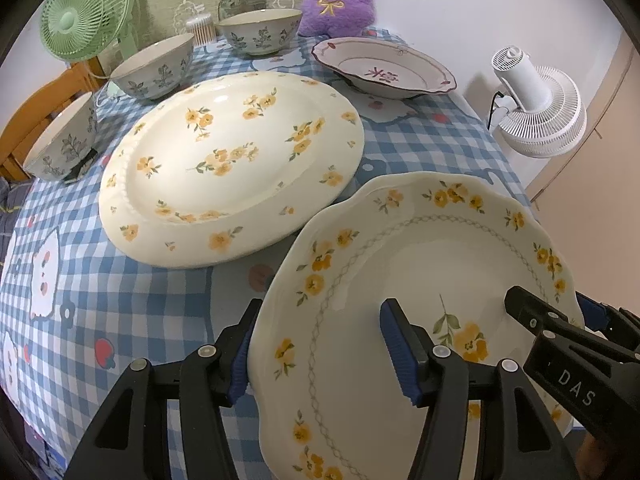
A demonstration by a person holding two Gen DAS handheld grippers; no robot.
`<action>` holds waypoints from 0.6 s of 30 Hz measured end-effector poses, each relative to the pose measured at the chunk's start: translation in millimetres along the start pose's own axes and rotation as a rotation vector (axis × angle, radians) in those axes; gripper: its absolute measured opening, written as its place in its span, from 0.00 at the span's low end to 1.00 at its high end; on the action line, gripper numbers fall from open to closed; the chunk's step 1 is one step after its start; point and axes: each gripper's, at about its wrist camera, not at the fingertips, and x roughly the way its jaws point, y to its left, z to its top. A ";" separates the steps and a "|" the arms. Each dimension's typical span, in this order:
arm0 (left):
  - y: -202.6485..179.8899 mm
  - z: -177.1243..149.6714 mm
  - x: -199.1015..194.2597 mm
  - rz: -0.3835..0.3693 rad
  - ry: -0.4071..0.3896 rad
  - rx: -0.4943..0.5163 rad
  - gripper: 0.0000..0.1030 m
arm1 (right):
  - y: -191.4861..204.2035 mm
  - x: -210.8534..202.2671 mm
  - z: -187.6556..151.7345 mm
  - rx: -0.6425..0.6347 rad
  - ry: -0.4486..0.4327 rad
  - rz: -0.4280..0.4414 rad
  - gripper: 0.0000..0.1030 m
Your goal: Organize plates and bowls
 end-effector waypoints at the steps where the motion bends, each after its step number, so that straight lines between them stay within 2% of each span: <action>1: 0.1 -0.2 0.6 -0.004 0.003 -0.004 0.60 | -0.1 -0.2 -0.1 -0.003 0.001 0.001 0.66; 4: 0.8 -0.3 1.8 -0.016 0.011 -0.004 0.64 | -0.3 0.0 0.4 -0.003 0.004 0.014 0.68; 6: -0.9 0.1 3.3 -0.029 0.027 0.014 0.70 | -0.6 0.1 1.1 -0.003 0.006 0.028 0.70; 8: -2.5 -0.9 0.8 -0.020 0.017 0.024 0.73 | -0.9 -0.1 1.8 -0.006 0.008 0.028 0.70; 11: -1.0 -1.8 -2.0 -0.011 0.007 0.029 0.81 | -1.8 -2.2 2.7 -0.008 0.012 0.020 0.75; 18: 5.0 -1.4 -13.7 0.006 -0.017 0.037 0.88 | 0.6 -20.4 5.8 -0.014 -0.028 0.030 0.75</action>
